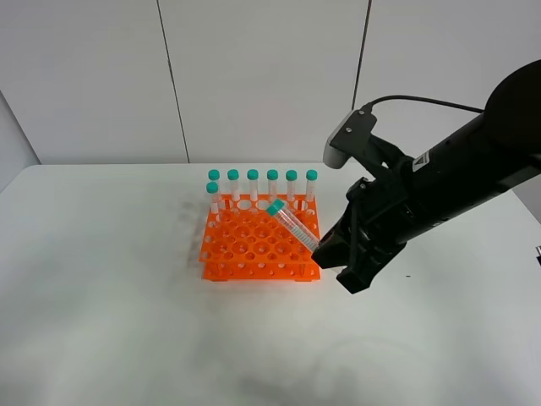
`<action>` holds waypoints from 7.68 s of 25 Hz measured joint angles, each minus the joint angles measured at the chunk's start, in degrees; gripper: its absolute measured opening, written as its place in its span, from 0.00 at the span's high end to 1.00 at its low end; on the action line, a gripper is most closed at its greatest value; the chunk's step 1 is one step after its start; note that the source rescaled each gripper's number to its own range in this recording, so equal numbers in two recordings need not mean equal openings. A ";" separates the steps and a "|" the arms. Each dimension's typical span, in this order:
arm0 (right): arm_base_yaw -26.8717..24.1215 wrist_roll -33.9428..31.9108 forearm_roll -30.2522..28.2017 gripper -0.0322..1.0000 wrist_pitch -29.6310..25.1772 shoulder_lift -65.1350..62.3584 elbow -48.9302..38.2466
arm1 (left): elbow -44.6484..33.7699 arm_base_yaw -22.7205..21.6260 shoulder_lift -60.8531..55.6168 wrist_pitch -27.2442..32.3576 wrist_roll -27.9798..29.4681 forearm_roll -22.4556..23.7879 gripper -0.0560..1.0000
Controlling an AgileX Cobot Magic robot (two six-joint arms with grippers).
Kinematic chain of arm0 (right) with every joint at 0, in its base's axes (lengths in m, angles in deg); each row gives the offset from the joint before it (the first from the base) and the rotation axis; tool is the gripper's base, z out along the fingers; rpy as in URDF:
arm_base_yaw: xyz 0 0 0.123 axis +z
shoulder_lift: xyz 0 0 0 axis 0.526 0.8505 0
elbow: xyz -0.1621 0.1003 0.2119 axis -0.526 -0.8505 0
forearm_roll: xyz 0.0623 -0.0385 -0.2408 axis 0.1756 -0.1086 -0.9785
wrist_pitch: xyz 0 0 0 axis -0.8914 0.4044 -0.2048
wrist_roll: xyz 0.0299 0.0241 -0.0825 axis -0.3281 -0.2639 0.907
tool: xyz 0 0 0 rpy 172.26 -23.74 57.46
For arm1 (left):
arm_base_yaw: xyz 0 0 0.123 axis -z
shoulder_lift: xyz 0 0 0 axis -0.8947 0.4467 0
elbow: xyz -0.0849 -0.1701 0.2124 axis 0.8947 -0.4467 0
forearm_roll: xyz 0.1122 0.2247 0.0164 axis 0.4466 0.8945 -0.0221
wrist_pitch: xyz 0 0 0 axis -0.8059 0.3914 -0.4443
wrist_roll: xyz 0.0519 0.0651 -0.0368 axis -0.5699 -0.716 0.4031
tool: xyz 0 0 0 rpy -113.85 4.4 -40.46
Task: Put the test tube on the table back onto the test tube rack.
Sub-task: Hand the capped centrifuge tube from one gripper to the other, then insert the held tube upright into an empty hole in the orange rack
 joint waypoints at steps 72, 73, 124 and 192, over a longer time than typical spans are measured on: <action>0.00 8.80 9.43 0.94 5.84 0.00 0.00 | 17.32 30.85 80.81 -35.95 -75.10 -95.72 0.26; 0.00 8.80 9.43 0.94 5.84 0.00 0.00 | 17.32 30.85 80.81 -35.95 -74.97 -95.72 0.31; -32.85 -35.40 -20.92 0.02 -23.00 3.95 17.77 | 17.38 30.85 80.81 -35.07 -74.91 -96.13 0.95; -29.31 -39.83 -26.36 0.02 -18.42 -79.85 -25.79 | 17.38 30.85 80.81 -34.75 -74.91 -96.01 0.95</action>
